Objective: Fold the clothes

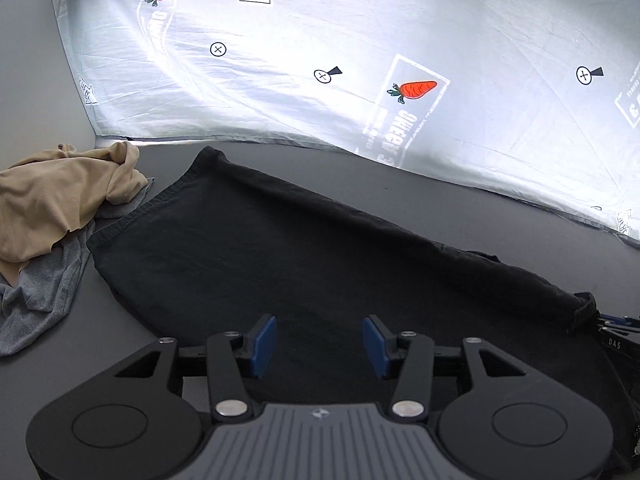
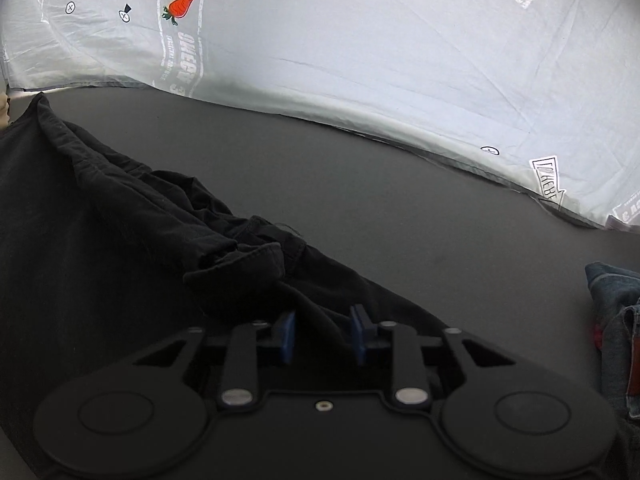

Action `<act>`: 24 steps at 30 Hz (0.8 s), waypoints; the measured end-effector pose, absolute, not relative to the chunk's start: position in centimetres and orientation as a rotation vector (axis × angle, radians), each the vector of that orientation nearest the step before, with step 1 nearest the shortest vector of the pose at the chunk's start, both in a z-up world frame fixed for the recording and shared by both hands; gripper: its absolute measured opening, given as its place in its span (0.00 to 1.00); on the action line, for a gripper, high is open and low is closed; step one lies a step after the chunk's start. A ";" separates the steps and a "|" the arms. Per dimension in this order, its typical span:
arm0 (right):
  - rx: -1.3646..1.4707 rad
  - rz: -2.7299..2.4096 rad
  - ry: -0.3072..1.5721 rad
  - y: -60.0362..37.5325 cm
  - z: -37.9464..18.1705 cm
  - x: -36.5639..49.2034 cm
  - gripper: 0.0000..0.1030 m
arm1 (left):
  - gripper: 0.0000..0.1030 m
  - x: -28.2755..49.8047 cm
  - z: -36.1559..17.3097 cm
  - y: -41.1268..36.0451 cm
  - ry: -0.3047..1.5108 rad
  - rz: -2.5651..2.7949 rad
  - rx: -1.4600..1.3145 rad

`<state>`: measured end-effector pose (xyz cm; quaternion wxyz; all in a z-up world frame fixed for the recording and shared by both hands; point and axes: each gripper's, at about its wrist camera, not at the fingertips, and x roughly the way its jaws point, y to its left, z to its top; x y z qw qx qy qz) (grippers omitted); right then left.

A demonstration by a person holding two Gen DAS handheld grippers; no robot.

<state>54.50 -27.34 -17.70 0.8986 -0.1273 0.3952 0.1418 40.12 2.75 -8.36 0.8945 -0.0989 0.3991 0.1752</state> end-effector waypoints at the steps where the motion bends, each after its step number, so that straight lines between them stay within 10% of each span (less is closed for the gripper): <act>1: -0.235 0.277 0.808 -27.4 -17.9 55.2 0.16 | 0.49 40.2 -8.2 2.3 0.826 0.368 -0.204; 7: -0.115 0.231 0.869 -27.6 -20.1 60.9 0.16 | 0.53 42.2 -9.0 0.8 0.867 0.396 -0.144; 12: -0.055 0.132 0.829 -30.6 -19.4 60.1 0.69 | 0.62 45.0 -11.6 0.4 0.932 0.341 -0.059; 24: -0.116 -0.164 0.817 -34.4 -16.5 40.5 0.96 | 0.81 46.8 -18.0 -0.1 1.046 0.181 0.018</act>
